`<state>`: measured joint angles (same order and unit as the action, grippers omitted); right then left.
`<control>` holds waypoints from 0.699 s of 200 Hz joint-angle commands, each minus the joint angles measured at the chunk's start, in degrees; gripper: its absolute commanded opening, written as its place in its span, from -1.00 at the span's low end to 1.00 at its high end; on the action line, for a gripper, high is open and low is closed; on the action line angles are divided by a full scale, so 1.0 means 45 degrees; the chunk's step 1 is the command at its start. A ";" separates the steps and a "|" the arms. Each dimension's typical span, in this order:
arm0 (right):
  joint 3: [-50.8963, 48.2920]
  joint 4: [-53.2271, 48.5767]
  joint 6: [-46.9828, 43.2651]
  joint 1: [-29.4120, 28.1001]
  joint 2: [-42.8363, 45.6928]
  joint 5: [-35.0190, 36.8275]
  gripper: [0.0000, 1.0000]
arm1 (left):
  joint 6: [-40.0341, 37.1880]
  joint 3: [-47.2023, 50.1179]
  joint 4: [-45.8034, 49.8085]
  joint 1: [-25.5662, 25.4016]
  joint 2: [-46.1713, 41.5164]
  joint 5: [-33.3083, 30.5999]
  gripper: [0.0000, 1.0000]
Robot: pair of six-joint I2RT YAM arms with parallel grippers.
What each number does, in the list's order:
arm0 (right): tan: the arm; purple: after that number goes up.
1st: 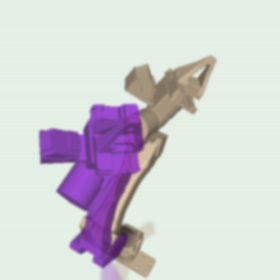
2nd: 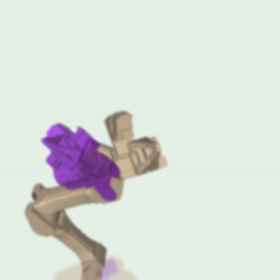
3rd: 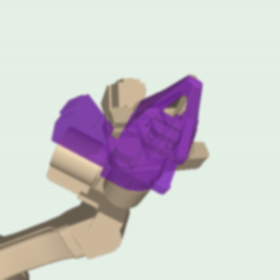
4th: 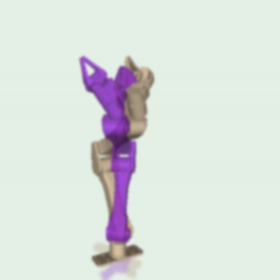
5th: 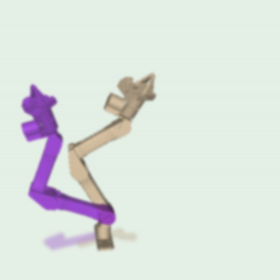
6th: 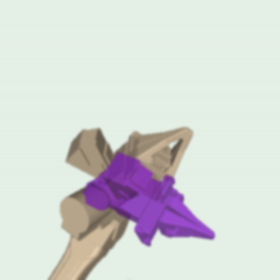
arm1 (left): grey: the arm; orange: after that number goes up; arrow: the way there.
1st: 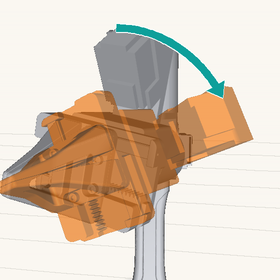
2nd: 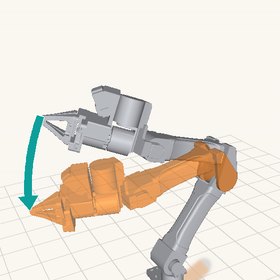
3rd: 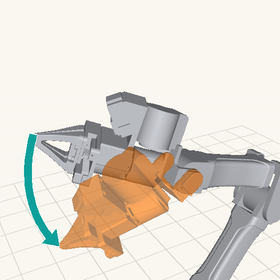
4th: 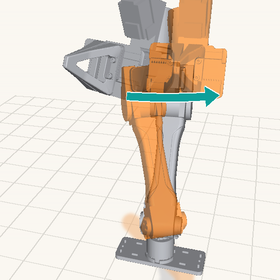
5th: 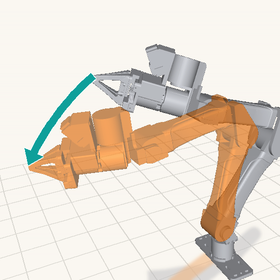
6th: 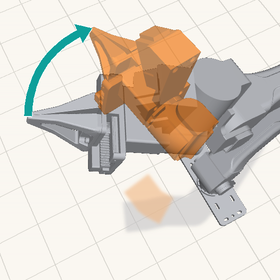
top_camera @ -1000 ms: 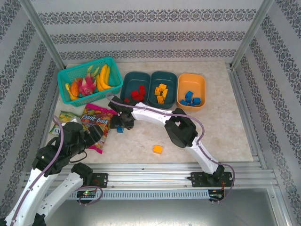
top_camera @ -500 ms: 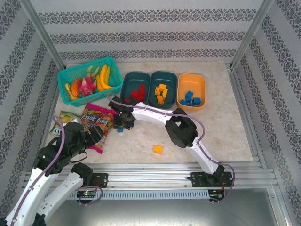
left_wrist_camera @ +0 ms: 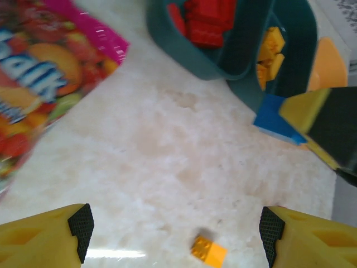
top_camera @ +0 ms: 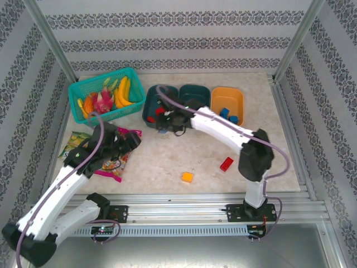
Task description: Sort the legos into containers by color
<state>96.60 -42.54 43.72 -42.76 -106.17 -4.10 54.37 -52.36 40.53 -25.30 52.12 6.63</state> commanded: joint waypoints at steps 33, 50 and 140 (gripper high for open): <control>-0.1632 -0.0450 -0.2328 0.4230 0.1650 0.0613 -0.41 | -0.0636 -0.3089 -0.4103 -0.1658 0.4462 0.0521 0.63; -0.1386 -0.0466 -0.2858 0.5503 0.1260 0.0508 -0.41 | -0.0618 -0.3964 -0.4724 -0.2097 0.5816 0.0556 0.63; 0.3231 -0.1260 -0.3602 0.8119 -0.4366 -0.0062 -0.40 | -0.0797 -0.7770 -0.5302 -0.3184 1.0471 0.1069 0.63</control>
<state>104.60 -44.95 29.50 -5.96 -120.75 -2.76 52.73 -83.24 18.76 -38.61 97.10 10.57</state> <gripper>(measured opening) 0.328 0.815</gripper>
